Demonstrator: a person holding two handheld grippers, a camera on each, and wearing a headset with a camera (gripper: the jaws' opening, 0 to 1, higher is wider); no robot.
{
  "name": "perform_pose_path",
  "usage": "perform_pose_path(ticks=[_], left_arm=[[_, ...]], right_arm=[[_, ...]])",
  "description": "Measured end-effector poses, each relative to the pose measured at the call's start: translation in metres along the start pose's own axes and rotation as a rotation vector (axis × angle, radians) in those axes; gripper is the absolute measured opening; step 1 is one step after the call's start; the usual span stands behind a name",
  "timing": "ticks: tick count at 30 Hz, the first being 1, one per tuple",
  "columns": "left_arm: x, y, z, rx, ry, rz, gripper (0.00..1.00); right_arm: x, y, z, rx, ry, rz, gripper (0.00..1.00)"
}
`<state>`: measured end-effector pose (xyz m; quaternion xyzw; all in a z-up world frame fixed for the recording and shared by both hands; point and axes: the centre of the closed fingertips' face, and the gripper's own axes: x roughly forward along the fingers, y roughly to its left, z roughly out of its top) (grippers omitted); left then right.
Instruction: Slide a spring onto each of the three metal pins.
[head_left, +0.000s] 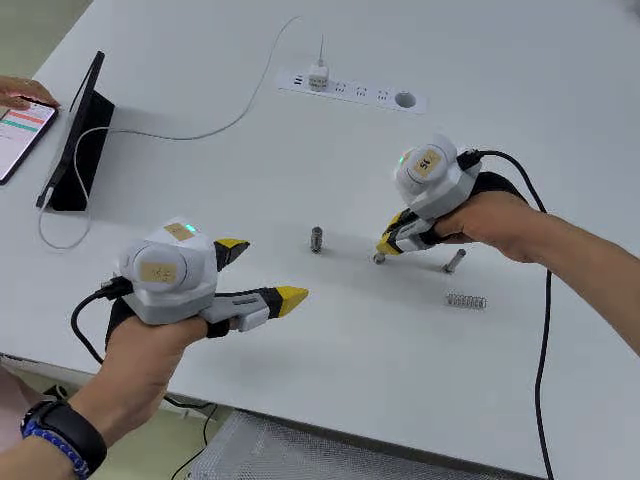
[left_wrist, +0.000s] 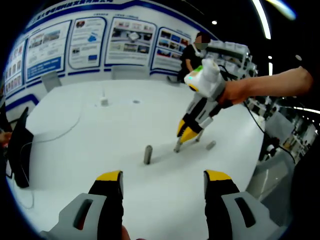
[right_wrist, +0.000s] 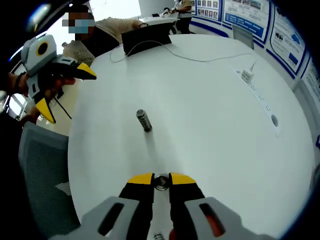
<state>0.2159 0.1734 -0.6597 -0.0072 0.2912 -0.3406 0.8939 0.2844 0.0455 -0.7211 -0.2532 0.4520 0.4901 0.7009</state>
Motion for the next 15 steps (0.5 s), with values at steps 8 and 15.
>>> perform_pose_path(ticks=[8,15], left_arm=[[0.0,-0.002,0.001,0.001,-0.002,-0.002,0.68],[-0.001,-0.001,0.001,0.001,-0.001,0.0,0.68]], right_arm=[[0.008,0.0,-0.005,-0.014,0.016,0.001,0.13],[0.012,0.0,-0.007,-0.015,0.021,0.001,0.13]])
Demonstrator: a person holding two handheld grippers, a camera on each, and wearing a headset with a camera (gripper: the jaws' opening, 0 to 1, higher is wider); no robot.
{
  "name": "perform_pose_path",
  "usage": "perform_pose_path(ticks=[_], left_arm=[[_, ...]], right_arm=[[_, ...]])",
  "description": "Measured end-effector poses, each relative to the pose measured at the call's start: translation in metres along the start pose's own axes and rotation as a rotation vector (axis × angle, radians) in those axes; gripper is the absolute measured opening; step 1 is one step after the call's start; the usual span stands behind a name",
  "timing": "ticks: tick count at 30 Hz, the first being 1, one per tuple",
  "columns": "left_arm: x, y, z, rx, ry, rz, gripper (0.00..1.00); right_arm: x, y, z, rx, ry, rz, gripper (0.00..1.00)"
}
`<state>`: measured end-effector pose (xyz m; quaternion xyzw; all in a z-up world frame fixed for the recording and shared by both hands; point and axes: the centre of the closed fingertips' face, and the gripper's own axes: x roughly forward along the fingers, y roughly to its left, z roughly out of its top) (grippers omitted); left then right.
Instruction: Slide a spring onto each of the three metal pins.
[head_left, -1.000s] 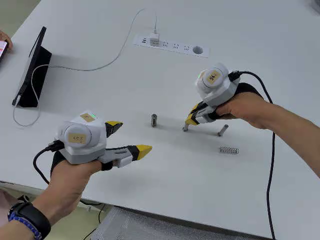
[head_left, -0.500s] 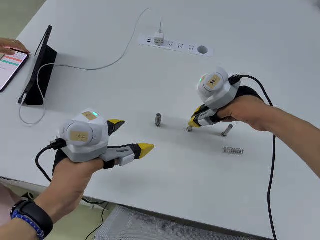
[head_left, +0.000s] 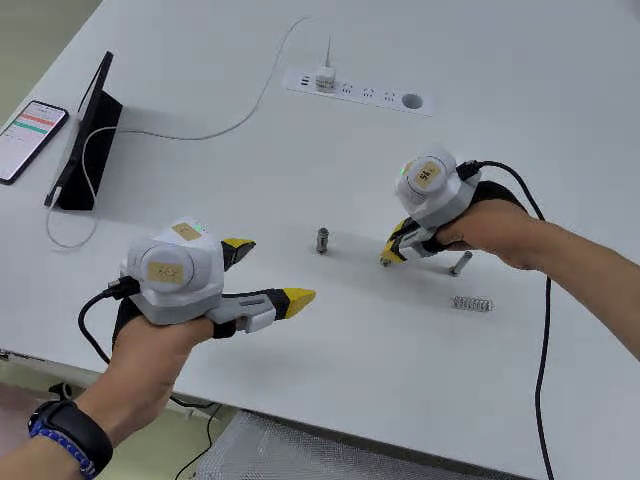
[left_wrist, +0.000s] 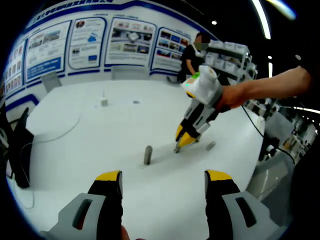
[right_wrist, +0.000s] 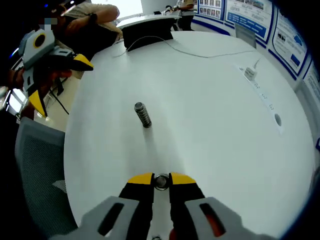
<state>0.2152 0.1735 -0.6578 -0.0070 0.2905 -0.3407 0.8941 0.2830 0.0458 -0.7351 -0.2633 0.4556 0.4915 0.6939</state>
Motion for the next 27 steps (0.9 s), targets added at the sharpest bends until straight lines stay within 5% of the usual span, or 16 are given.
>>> perform_pose_path(ticks=[27], left_arm=[[-0.002,0.003,0.003,0.001,-0.003,0.004,0.68]], right_arm=[[0.007,-0.007,-0.004,-0.006,-0.011,0.012,0.22]])
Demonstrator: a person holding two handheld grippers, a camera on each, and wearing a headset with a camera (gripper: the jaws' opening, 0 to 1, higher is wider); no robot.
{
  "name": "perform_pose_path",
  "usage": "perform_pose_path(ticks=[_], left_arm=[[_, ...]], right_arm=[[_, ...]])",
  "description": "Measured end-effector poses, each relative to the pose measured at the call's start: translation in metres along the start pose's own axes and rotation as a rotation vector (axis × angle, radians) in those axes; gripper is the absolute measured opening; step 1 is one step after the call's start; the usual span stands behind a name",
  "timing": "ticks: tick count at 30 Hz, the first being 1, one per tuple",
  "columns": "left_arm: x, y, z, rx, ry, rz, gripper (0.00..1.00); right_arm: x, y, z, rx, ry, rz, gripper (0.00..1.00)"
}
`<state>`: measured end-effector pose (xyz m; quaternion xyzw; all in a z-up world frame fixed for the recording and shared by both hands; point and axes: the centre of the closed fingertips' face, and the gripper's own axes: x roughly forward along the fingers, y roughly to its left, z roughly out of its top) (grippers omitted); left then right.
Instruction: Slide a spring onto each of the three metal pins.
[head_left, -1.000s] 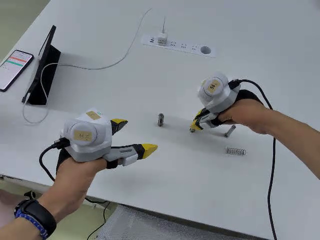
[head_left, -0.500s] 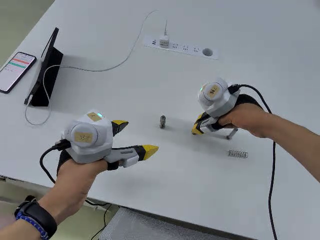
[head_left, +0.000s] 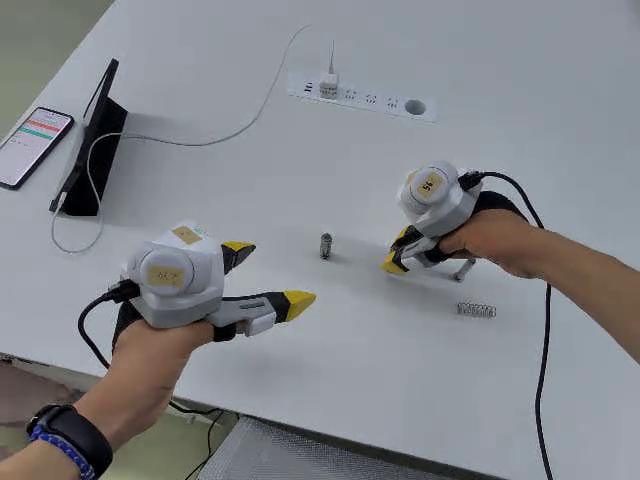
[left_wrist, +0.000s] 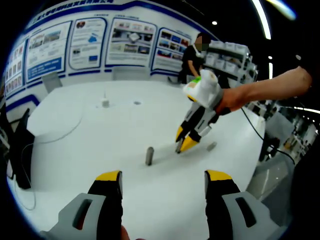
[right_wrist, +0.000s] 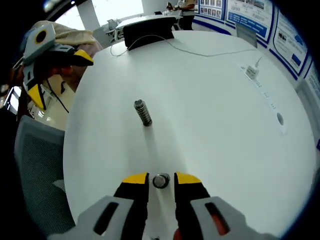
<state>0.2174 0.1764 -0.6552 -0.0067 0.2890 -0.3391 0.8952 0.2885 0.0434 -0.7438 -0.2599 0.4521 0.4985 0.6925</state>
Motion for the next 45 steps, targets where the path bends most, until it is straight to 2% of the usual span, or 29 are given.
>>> perform_pose_path(ticks=[6,19,34,45], left_arm=[[0.001,-0.002,0.002,0.002,-0.002,-0.003,0.68],[0.0,-0.001,0.004,0.008,-0.002,-0.005,0.69],[0.005,-0.005,0.005,0.007,0.005,-0.017,0.71],[0.011,-0.011,0.008,0.014,0.01,-0.033,0.71]], right_arm=[[-0.008,0.001,0.002,-0.014,-0.016,-0.004,0.26],[-0.024,-0.001,0.005,-0.013,-0.084,-0.024,0.39],[-0.057,-0.003,0.012,0.061,-0.221,-0.069,0.53],[-0.074,-0.006,-0.002,0.138,-0.284,-0.099,0.58]])
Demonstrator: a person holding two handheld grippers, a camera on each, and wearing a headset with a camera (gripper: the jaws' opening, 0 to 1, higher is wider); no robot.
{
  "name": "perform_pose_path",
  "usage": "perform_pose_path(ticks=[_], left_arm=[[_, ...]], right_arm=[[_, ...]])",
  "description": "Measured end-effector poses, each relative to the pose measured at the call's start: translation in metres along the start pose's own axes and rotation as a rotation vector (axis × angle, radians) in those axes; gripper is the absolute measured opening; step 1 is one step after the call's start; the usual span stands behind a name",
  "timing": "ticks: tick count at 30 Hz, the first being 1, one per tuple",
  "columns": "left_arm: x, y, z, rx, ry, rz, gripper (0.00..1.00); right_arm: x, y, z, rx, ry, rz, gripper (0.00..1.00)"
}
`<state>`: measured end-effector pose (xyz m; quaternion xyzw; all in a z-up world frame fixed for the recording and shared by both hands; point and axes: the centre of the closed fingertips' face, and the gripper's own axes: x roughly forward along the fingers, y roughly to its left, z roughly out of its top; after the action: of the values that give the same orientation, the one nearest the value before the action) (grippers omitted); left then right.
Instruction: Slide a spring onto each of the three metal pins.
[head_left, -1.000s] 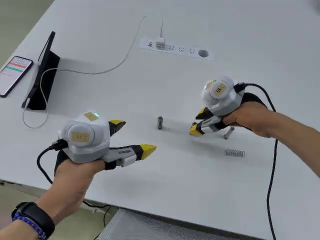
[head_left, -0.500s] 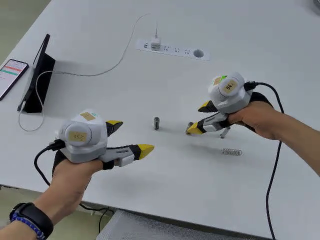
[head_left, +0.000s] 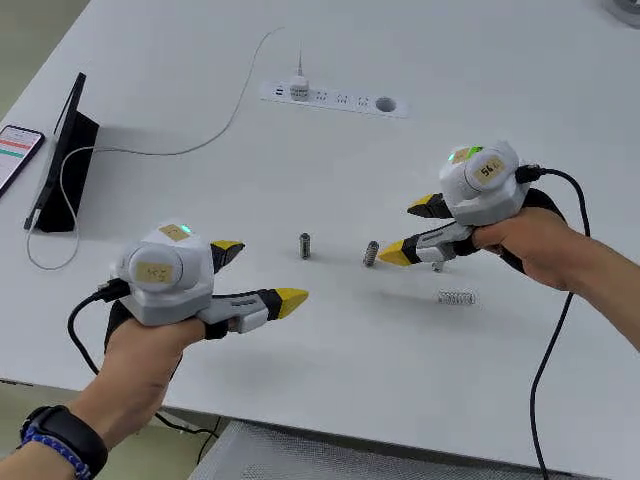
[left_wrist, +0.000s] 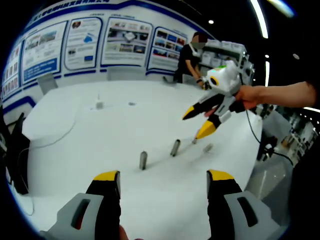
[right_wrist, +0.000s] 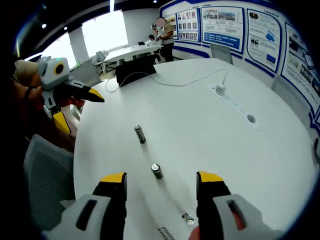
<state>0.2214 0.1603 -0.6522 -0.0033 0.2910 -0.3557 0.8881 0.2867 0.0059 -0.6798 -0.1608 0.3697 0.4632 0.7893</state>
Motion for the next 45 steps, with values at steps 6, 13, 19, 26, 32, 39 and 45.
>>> perform_pose_path(ticks=[6,13,19,26,32,39,45], left_arm=[[0.002,0.0,0.001,0.001,0.002,-0.005,0.72],[0.005,-0.001,0.003,0.005,0.003,-0.01,0.72],[0.007,-0.003,0.005,0.012,0.005,-0.016,0.72],[0.009,-0.004,0.004,0.013,0.01,-0.021,0.72],[0.011,-0.004,0.01,0.022,0.008,-0.024,0.73],[0.014,-0.007,0.01,0.027,0.013,-0.031,0.73],[0.018,-0.014,0.011,0.035,0.017,-0.043,0.73]], right_arm=[[-0.012,-0.003,-0.004,0.038,-0.039,-0.023,0.6],[-0.025,-0.005,-0.011,0.093,-0.081,-0.052,0.63],[-0.035,-0.001,-0.02,0.144,-0.107,-0.069,0.66],[-0.044,0.005,-0.032,0.173,-0.115,-0.083,0.69],[-0.052,0.007,-0.04,0.196,-0.129,-0.1,0.72],[-0.062,0.012,-0.05,0.219,-0.144,-0.118,0.74],[-0.07,0.017,-0.064,0.247,-0.152,-0.137,0.76]])
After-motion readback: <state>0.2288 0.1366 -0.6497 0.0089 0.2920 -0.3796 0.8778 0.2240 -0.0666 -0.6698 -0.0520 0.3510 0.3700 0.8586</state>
